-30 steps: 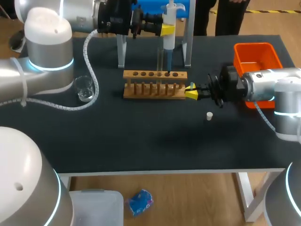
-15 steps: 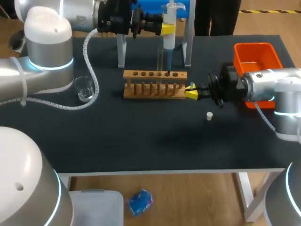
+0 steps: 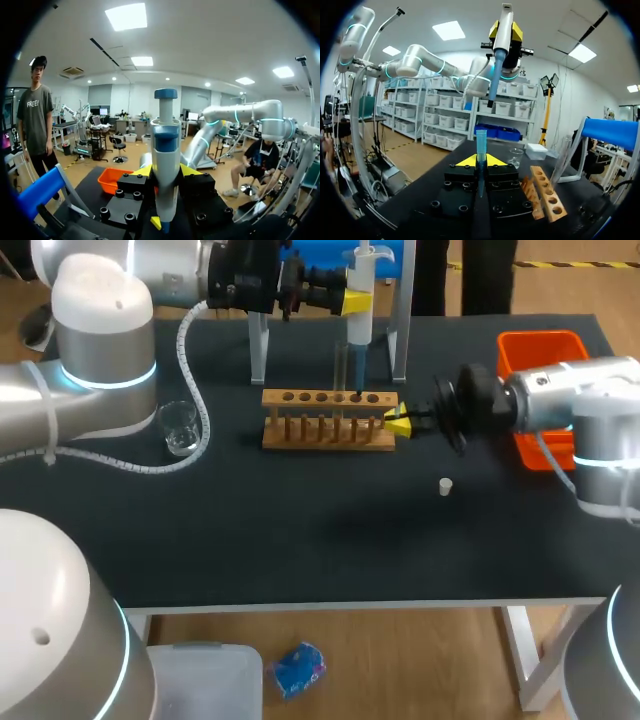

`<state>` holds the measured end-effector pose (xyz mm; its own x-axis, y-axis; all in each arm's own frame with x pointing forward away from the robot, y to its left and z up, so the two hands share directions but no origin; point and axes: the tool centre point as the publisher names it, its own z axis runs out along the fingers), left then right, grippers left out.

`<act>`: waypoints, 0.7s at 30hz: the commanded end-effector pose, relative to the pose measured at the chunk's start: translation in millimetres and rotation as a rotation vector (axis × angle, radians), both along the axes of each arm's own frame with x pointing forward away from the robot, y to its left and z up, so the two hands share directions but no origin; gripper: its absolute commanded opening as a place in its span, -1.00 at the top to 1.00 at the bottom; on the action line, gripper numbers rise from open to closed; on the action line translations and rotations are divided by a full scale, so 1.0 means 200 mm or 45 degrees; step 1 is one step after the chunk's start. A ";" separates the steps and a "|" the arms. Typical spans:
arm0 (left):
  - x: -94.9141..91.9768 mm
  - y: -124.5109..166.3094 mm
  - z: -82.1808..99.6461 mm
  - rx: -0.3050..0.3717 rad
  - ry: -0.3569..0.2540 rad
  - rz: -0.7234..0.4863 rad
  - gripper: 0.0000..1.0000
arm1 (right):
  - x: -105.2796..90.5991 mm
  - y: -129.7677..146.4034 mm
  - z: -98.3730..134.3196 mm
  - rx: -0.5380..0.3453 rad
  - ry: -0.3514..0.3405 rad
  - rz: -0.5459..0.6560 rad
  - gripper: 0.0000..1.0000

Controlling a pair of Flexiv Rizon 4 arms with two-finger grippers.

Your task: Invert the test tube, pick up the pipette, mount the tip to pipette, aspirate from beaker and dispense into the tube, eject the tip, return the pipette, and cap with the stopper.

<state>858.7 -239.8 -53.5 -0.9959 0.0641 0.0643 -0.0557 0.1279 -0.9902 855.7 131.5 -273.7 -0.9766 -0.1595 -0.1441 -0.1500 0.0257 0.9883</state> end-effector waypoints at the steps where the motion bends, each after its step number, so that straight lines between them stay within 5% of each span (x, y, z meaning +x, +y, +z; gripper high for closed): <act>1: 0.01 0.01 0.00 0.004 0.002 -0.008 1.00 | 0.06 0.05 -0.01 -0.043 -0.051 0.037 1.00; 21: 0.01 0.01 0.00 0.004 0.002 -0.008 1.00 | 0.13 0.32 -0.01 -0.086 -0.109 0.093 1.00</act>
<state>858.7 -239.8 -53.5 -0.9959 0.0641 0.0643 -0.0557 0.1279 -0.9902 877.5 191.6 -276.6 -0.9489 -0.2348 -0.2109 -0.2343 0.0761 0.9692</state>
